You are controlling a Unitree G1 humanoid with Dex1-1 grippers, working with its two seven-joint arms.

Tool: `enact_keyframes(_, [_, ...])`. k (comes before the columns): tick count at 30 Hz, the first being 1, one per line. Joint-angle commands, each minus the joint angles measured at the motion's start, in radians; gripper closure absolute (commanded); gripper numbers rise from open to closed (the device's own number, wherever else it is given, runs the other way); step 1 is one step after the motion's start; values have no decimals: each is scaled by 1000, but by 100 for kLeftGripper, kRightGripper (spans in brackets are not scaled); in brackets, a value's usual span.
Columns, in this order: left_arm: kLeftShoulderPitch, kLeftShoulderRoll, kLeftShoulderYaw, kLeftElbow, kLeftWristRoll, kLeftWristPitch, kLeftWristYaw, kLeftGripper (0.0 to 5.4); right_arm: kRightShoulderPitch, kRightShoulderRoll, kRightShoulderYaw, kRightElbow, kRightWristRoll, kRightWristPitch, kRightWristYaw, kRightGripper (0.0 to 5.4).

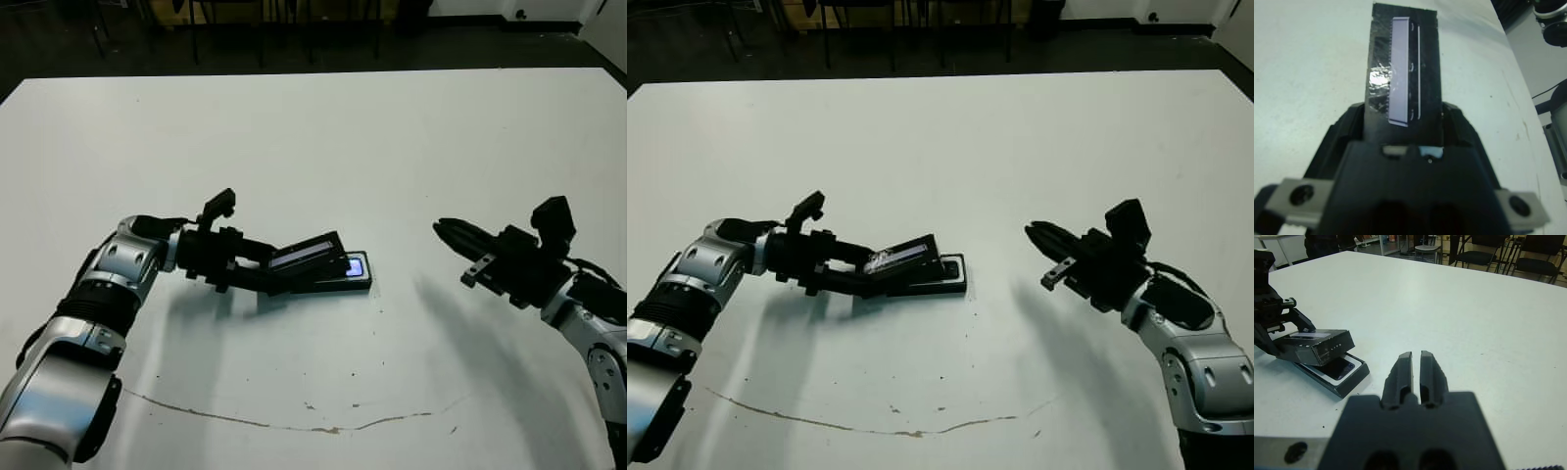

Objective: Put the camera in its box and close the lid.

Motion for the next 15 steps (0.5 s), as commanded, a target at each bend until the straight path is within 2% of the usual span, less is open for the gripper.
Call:
enact_keyframes(1, [12,-17,-21,22,27,13,0,271,-1,-8,2,22,-4,1,4,540])
enact_keyframes(12, [24,-80,-32,-25,67,-17,111,271,2,-7,3,26,-15,-12,2,540])
enact_keyframes(15, [9,-99,-44,-29,71,19,119,271,3,-5,1,29,-17,-20,3,540])
